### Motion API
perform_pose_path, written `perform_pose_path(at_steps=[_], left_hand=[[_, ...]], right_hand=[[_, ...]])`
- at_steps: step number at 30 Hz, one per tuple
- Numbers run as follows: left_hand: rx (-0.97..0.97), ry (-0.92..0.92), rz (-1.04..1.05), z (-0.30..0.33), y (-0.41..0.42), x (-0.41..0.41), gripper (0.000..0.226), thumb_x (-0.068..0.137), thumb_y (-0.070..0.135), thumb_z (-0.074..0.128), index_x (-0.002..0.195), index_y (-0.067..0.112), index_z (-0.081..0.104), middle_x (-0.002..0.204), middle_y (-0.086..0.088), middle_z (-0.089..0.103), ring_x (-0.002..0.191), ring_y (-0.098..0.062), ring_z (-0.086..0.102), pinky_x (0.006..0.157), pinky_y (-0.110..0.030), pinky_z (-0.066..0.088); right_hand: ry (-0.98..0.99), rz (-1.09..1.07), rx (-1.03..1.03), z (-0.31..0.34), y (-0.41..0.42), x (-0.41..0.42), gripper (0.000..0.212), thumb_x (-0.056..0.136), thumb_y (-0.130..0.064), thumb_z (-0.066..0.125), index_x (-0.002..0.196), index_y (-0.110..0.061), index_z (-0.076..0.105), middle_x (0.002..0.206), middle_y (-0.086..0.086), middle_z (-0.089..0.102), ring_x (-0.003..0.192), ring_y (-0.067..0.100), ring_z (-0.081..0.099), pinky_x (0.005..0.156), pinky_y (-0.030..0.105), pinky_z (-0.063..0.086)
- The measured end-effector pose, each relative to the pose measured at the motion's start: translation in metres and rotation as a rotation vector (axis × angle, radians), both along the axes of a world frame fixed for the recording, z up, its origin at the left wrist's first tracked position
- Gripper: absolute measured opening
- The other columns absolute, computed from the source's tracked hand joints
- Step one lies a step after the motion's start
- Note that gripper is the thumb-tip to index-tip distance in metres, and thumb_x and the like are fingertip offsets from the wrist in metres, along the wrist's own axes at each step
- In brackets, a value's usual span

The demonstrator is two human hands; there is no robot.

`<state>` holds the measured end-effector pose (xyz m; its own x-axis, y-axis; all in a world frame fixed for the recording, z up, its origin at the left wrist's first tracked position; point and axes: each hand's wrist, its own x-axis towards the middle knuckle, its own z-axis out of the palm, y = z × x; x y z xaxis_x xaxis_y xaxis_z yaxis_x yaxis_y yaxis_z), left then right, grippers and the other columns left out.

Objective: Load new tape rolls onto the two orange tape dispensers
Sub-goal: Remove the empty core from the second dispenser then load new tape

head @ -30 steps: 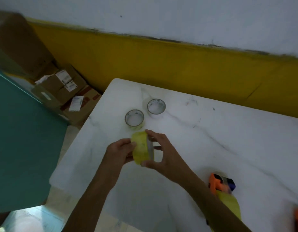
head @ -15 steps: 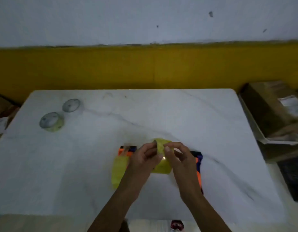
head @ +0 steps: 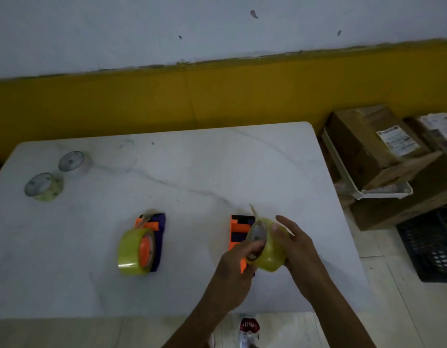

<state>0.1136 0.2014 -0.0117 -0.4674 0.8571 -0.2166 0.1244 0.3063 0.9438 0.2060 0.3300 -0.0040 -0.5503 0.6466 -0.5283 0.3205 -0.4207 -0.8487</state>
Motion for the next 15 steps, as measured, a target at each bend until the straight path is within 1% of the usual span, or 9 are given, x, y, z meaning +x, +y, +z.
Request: perform_pose_path(at_steps=[2,3,6,7,8,10,12,13,15], left_hand=[[-0.044,0.104,-0.005,-0.007,-0.005,-0.003,0.045,0.08,-0.006,0.054,0.112,0.025,0.065,0.121,0.001,0.058,0.11,0.004,0.051,0.087,-0.006,0.043],[-0.062,0.163,0.023,-0.014,-0.006,-0.007,0.045,0.076,-0.002,0.054,0.112,0.024,0.064,0.123,0.003,0.055,0.115,0.003,0.046,0.092,-0.005,0.038],[-0.225,0.214,0.297,-0.041,-0.011,-0.019,0.055,0.07,0.034,0.059,0.124,0.023,0.052,0.122,0.007,0.043,0.115,-0.011,0.039,0.097,-0.023,0.031],[-0.32,0.158,0.363,-0.046,-0.013,-0.022,0.066,0.068,0.048,0.06,0.127,0.02,0.049,0.121,0.006,0.041,0.114,-0.013,0.04,0.094,-0.027,0.033],[-0.4,0.044,0.37,-0.051,-0.013,-0.024,0.07,0.069,0.054,0.063,0.128,0.018,0.049,0.12,0.004,0.045,0.114,-0.015,0.043,0.092,-0.029,0.037],[-0.449,-0.182,0.289,-0.059,-0.012,-0.024,0.046,0.08,0.043,0.067,0.117,0.017,0.058,0.108,0.004,0.06,0.105,-0.015,0.056,0.084,-0.024,0.044],[-0.363,-0.226,0.247,-0.06,-0.012,-0.02,0.016,0.086,0.033,0.064,0.094,0.019,0.065,0.086,0.007,0.065,0.086,-0.013,0.06,0.071,-0.019,0.045],[-0.302,-0.238,0.257,-0.058,-0.012,-0.018,0.014,0.087,0.032,0.062,0.089,0.018,0.066,0.081,0.006,0.066,0.08,-0.014,0.061,0.071,-0.02,0.046],[-0.223,-0.268,0.296,-0.059,-0.01,-0.017,0.017,0.091,0.027,0.057,0.093,0.014,0.068,0.085,0.0,0.073,0.083,-0.022,0.07,0.079,-0.03,0.055]], right_hand=[[0.047,0.073,-0.036,-0.004,0.007,0.003,0.04,0.093,-0.022,0.06,0.133,-0.025,0.056,0.132,0.009,0.061,0.115,0.027,0.064,0.097,0.052,0.053],[0.057,0.09,-0.059,-0.006,0.01,0.004,0.042,0.092,-0.017,0.06,0.134,-0.023,0.055,0.134,0.009,0.061,0.116,0.027,0.063,0.099,0.053,0.052],[0.057,0.103,-0.159,-0.012,0.016,0.01,0.057,0.09,-0.011,0.061,0.144,-0.018,0.043,0.139,0.011,0.054,0.12,0.029,0.059,0.1,0.053,0.05],[0.051,0.102,-0.174,-0.014,0.017,0.013,0.062,0.089,-0.009,0.062,0.146,-0.018,0.039,0.138,0.009,0.054,0.119,0.028,0.059,0.099,0.05,0.051],[0.041,0.099,-0.162,-0.016,0.017,0.016,0.065,0.088,-0.008,0.063,0.147,-0.021,0.037,0.137,0.008,0.053,0.118,0.027,0.059,0.097,0.047,0.052],[0.009,0.085,-0.077,-0.019,0.016,0.023,0.068,0.089,-0.01,0.063,0.147,-0.026,0.035,0.141,0.005,0.047,0.121,0.027,0.054,0.099,0.045,0.049],[-0.046,0.062,-0.006,-0.021,0.016,0.027,0.067,0.09,-0.013,0.062,0.149,-0.027,0.032,0.144,0.003,0.04,0.122,0.024,0.047,0.097,0.041,0.046],[-0.073,0.055,0.012,-0.022,0.015,0.029,0.067,0.091,-0.014,0.061,0.149,-0.027,0.031,0.145,0.003,0.038,0.12,0.022,0.044,0.095,0.039,0.044],[-0.12,0.068,0.018,-0.021,0.009,0.026,0.066,0.092,-0.017,0.06,0.15,-0.025,0.029,0.15,0.004,0.036,0.119,0.019,0.041,0.094,0.036,0.042]])
